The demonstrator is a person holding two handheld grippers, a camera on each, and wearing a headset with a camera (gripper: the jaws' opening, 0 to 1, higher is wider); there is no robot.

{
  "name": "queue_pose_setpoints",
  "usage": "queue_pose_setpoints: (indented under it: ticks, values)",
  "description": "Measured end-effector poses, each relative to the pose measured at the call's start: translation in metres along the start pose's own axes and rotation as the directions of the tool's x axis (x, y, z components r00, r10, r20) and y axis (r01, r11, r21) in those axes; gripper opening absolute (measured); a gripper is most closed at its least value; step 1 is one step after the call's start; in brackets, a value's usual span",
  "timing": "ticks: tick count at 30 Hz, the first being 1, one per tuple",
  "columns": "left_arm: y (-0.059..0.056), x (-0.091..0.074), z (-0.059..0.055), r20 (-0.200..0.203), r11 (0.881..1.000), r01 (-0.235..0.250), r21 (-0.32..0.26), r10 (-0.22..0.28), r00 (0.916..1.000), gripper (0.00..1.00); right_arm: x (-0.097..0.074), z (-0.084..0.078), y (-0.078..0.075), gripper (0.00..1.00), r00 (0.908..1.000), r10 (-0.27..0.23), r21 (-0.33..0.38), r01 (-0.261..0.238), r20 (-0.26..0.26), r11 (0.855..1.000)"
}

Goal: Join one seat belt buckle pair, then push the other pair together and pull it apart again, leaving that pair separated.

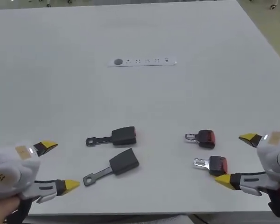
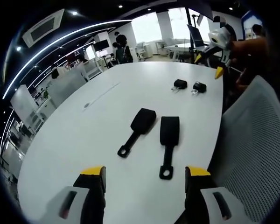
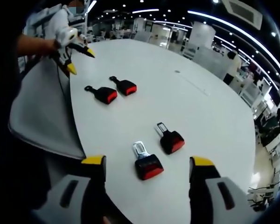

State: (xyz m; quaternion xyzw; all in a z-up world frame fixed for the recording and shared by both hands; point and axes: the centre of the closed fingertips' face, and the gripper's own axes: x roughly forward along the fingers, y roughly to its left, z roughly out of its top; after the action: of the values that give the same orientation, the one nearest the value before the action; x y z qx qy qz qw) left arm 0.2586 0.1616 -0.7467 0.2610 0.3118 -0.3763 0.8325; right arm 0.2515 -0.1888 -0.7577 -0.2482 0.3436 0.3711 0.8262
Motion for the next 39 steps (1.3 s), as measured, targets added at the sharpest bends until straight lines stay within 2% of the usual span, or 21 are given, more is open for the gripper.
queue_pose_setpoints:
  ticks: [3, 6, 8, 11, 17, 23, 25, 28, 31, 35, 37, 39]
  values:
    - [-0.004, 0.01, 0.001, -0.024, 1.0, 0.02, 0.002, -0.02, 0.9995, 0.67, 0.005, -0.003, 0.003, 0.7, 0.9997, 0.021, -0.018, -0.021, -0.01, 1.0]
    - [-0.007, 0.021, 0.003, -0.055, 0.999, 0.023, 0.033, -0.022, 0.9983, 0.65, 0.01, -0.008, 0.005, 0.66, 0.9989, 0.037, -0.041, -0.038, -0.028, 0.998]
    - [-0.01, 0.028, 0.004, -0.072, 0.999, 0.038, 0.017, -0.036, 0.9967, 0.59, 0.015, -0.011, 0.005, 0.63, 0.9979, 0.048, -0.038, -0.05, -0.042, 0.998]
    - [-0.009, 0.04, 0.002, -0.077, 0.999, 0.045, 0.006, -0.044, 0.996, 0.58, 0.02, -0.013, 0.004, 0.61, 0.9974, 0.052, -0.046, -0.054, -0.05, 0.997]
    - [-0.029, 0.069, 0.004, -0.108, 0.993, 0.115, 0.03, -0.111, 0.9879, 0.58, 0.035, -0.02, 0.002, 0.62, 0.9952, 0.069, -0.071, -0.074, -0.069, 0.995]
    - [-0.045, 0.094, 0.011, -0.127, 0.983, 0.175, 0.052, -0.167, 0.9777, 0.55, 0.048, -0.028, 0.006, 0.54, 0.9894, 0.108, -0.119, -0.119, -0.097, 0.986]
    - [-0.044, 0.099, 0.012, -0.132, 0.984, 0.17, 0.061, -0.16, 0.9781, 0.53, 0.051, -0.03, 0.005, 0.51, 0.9878, 0.115, -0.129, -0.129, -0.104, 0.983]
    - [-0.041, 0.107, 0.019, -0.121, 0.985, 0.164, 0.047, -0.157, 0.9801, 0.52, 0.056, -0.032, 0.004, 0.48, 0.9847, 0.139, -0.119, -0.151, -0.105, 0.981]
    - [-0.041, 0.113, 0.025, -0.114, 0.982, 0.179, 0.057, -0.172, 0.9784, 0.52, 0.059, -0.035, 0.001, 0.46, 0.9825, 0.149, -0.107, -0.161, -0.111, 0.981]
    - [-0.045, 0.121, 0.023, -0.134, 0.973, 0.211, 0.094, -0.198, 0.971, 0.5, 0.062, -0.042, -0.002, 0.41, 0.975, 0.173, -0.116, -0.19, -0.139, 0.975]
    - [-0.049, 0.124, 0.022, -0.148, 0.966, 0.235, 0.108, -0.218, 0.9647, 0.49, 0.063, -0.048, -0.002, 0.41, 0.9654, 0.193, -0.123, -0.216, -0.175, 0.969]
    - [-0.052, 0.127, 0.02, -0.157, 0.96, 0.26, 0.109, -0.241, 0.9577, 0.45, 0.065, -0.051, -0.004, 0.41, 0.9645, 0.189, -0.14, -0.216, -0.184, 0.966]
